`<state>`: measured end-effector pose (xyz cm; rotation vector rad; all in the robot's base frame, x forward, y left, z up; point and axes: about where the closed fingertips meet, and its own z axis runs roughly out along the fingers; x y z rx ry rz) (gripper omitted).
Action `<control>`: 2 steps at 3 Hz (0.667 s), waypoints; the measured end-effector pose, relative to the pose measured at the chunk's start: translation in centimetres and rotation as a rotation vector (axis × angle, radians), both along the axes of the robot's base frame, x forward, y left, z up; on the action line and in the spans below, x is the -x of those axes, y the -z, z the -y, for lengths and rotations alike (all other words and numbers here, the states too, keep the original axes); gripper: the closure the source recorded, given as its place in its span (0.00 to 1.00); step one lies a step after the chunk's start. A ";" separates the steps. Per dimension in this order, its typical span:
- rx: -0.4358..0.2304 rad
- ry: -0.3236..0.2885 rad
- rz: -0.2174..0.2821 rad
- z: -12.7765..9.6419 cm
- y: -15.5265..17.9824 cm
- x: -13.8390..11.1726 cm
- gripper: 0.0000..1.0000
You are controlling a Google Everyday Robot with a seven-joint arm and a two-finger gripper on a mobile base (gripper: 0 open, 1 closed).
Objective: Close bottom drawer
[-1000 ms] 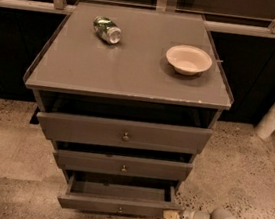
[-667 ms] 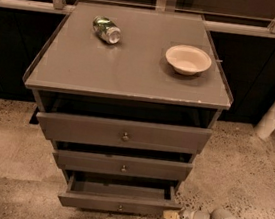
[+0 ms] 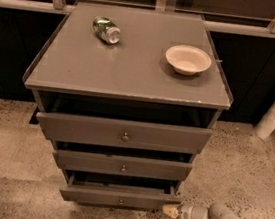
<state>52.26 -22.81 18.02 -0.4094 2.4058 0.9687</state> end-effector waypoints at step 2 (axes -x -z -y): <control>0.069 -0.035 0.077 -0.1 -0.1 -2.8 1.00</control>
Offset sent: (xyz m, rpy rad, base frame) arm 0.1252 -0.0030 0.0181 -0.2756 -0.3101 0.1257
